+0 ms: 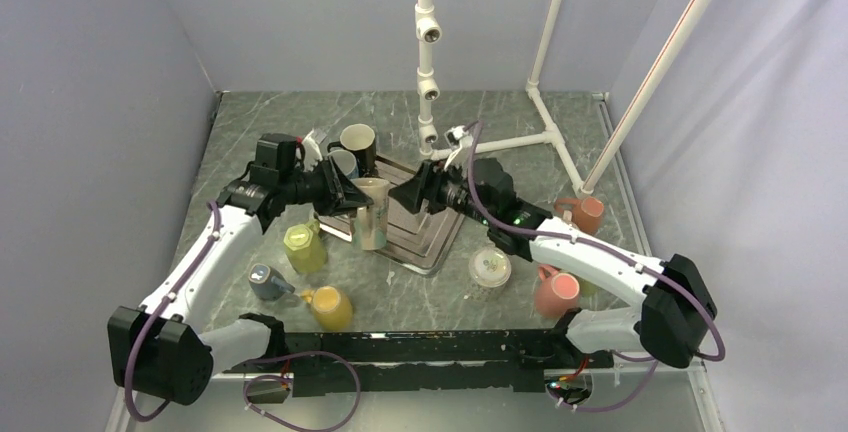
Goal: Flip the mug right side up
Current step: Turn over the cup at the center of the board, then place the cup on the tray.
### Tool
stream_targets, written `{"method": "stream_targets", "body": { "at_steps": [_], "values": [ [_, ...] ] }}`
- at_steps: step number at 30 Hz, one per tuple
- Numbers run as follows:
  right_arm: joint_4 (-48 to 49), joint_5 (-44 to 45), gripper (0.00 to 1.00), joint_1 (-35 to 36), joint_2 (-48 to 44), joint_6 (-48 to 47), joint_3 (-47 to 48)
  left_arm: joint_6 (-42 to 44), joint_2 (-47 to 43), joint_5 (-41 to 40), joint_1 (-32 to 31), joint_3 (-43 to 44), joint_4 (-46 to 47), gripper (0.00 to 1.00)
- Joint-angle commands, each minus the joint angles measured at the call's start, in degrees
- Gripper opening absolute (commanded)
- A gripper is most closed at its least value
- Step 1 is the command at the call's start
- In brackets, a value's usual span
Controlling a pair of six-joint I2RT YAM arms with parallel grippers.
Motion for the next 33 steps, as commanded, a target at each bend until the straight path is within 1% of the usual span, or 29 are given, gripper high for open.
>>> {"method": "stream_targets", "body": {
  "at_steps": [1, 2, 5, 10, 15, 18, 20, 23, 29, 33],
  "values": [
    [-16.2, 5.4, 0.64, -2.9, 1.1, 6.7, 9.4, 8.3, 0.6, 6.6, -2.6, 4.5, 11.2, 0.03],
    [-19.7, 4.9, 0.64, -3.5, 2.2, 6.7, 11.8, 9.8, 1.0, 6.7, -3.4, 4.2, 12.6, 0.03],
    [-25.7, 3.8, 0.64, -4.9, 4.9, 6.3, 15.1, 14.6, 2.8, 7.0, -5.6, 4.0, 16.3, 0.03],
    [-31.1, 3.8, 0.64, -7.6, 6.4, 6.8, 16.2, 23.0, 3.9, 7.2, -9.2, 3.3, 21.3, 0.03],
    [-35.6, 3.5, 0.64, -9.7, 7.5, 5.6, 16.5, 27.8, 5.1, 8.7, -10.9, 0.6, 27.1, 0.03],
    [-36.0, 2.3, 0.64, -10.7, 7.5, 5.6, 15.3, 27.9, 6.0, 11.6, -11.2, -2.9, 34.2, 0.03],
    [-35.1, 0.8, 0.64, -11.6, 7.1, 5.9, 13.9, 28.1, 5.8, 12.1, -11.5, -5.7, 39.7, 0.03],
    [-34.0, -1.7, 0.63, -13.2, 7.2, 6.5, 12.7, 29.9, 5.5, 14.2, -11.5, -8.9, 46.1, 0.03],
    [-33.6, -7.7, 0.55, -15.0, 11.2, 6.1, 12.7, 32.5, 4.1, 17.2, -11.5, -14.3, 58.0, 0.03],
    [-32.7, -9.0, 0.53, -15.0, 13.1, 4.6, 13.0, 33.7, 3.1, 16.0, -11.5, -19.8, 65.4, 0.03]
  ]
}}
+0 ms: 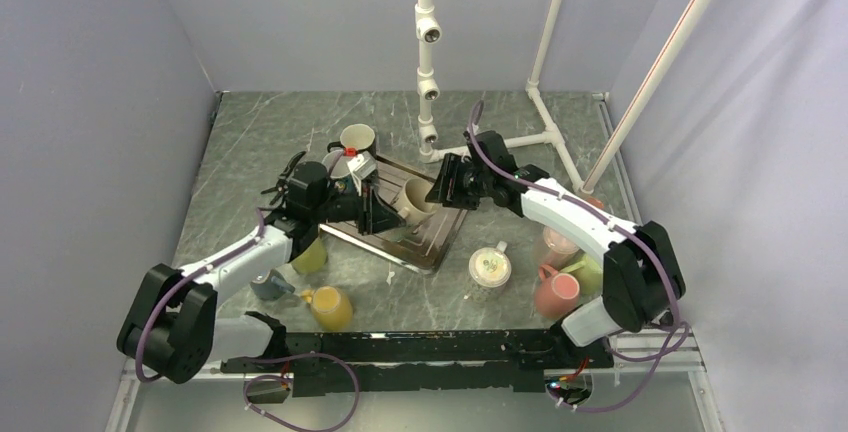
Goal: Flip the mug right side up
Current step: Place the cup on the tray.
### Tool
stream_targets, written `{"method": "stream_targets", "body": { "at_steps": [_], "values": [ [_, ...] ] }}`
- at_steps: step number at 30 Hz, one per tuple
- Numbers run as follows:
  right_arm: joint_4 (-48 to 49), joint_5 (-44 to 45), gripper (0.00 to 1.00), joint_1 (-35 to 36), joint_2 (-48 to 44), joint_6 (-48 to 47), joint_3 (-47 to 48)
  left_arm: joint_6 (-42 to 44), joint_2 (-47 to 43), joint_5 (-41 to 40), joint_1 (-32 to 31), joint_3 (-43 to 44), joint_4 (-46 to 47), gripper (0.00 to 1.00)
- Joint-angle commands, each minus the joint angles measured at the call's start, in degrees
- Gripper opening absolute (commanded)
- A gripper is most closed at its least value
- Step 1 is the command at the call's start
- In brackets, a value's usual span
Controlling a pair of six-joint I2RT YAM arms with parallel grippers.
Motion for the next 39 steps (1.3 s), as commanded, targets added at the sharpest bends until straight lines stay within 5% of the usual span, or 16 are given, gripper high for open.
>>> {"method": "stream_targets", "body": {
  "at_steps": [1, 8, 14, 18, 22, 27, 33, 39],
  "values": [
    [2.3, -3.8, 0.53, 0.0, 1.8, -1.8, 0.7, 3.7, -3.4, 3.1, -0.2, -3.5, 19.9, 0.03],
    [2.2, -5.5, 0.37, 0.1, 5.5, -4.2, 2.4, 0.1, -2.0, -0.3, -0.2, -9.8, 30.1, 0.03],
    [1.5, -5.0, 0.17, 0.5, 6.5, -5.9, 3.4, -1.0, -5.8, -10.1, -0.2, -9.6, 19.1, 0.03],
    [-0.1, -3.7, 0.00, 1.3, 7.3, -6.8, 5.0, -1.9, -8.5, -16.4, -0.3, -8.0, 7.9, 0.26],
    [-2.1, 0.7, 0.00, 3.3, 6.9, -7.1, 6.5, -3.5, -10.9, -23.9, -0.3, -4.9, -5.8, 0.46],
    [-5.1, 9.6, 0.00, 7.3, 6.8, -6.3, 8.9, -8.1, -12.8, -34.9, -0.2, 2.6, -26.2, 0.58],
    [-8.2, 19.5, 0.00, 11.8, 8.1, -4.9, 12.1, -11.9, -9.1, -35.7, -0.2, 13.4, -43.1, 0.61],
    [-9.8, 23.1, 0.01, 14.2, 9.0, -4.5, 14.6, -18.3, -3.4, -34.0, -0.2, 19.0, -48.5, 0.61]
  ]
}}
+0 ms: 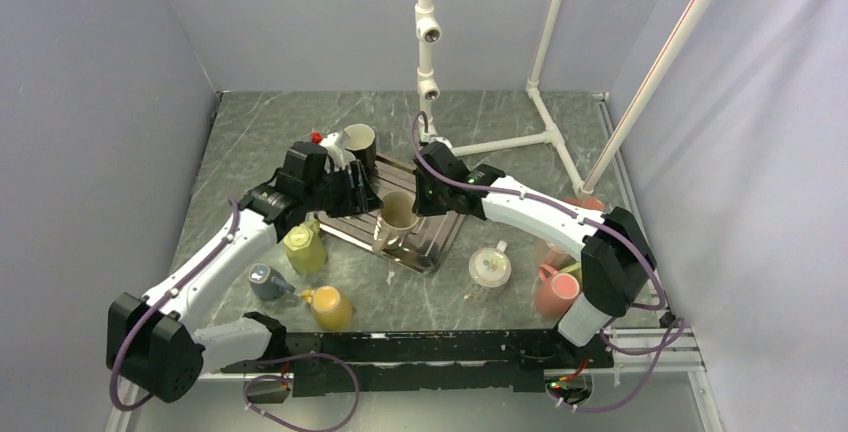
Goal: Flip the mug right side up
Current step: Place the cup on the tray.
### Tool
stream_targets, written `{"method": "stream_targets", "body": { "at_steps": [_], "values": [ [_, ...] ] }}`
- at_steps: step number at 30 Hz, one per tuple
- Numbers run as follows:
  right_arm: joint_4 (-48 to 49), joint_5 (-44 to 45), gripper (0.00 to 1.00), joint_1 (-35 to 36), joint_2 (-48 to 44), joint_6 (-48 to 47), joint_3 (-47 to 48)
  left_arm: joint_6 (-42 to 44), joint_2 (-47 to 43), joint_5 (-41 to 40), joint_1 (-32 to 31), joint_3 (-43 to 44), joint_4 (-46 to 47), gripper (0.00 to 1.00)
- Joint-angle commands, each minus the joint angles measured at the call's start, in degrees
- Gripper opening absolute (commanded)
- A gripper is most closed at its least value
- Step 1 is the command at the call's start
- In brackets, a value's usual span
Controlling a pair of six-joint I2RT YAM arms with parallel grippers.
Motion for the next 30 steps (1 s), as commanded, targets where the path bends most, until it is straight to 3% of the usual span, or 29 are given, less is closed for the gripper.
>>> {"method": "stream_targets", "body": {
  "at_steps": [1, 6, 14, 17, 23, 30],
  "values": [
    [-0.8, 5.0, 0.04, 0.7, 0.3, 1.1, 3.8, -5.1, 4.5, 2.6, 0.1, 4.3, -7.5, 0.61],
    [0.5, 2.8, 0.19, 0.7, 0.2, 1.8, 3.7, -4.8, 10.3, 5.2, 0.1, 7.1, -9.6, 0.56],
    [3.6, 0.0, 0.31, 0.7, -1.5, 1.3, 2.9, -3.5, 15.3, 3.7, 0.1, 12.1, -14.6, 0.45],
    [6.1, -0.6, 0.38, 0.6, -3.7, 1.1, 1.0, -2.1, 16.9, 2.5, 0.1, 14.3, -16.9, 0.35],
    [9.1, -0.9, 0.49, -2.0, -9.0, 1.8, -3.7, 1.9, 20.1, 0.4, 0.2, 18.3, -21.4, 0.04],
    [11.4, -2.2, 0.50, -5.6, -15.0, 1.7, -8.3, 6.3, 21.0, -2.5, 0.9, 23.0, -26.3, 0.03]
  ]
}}
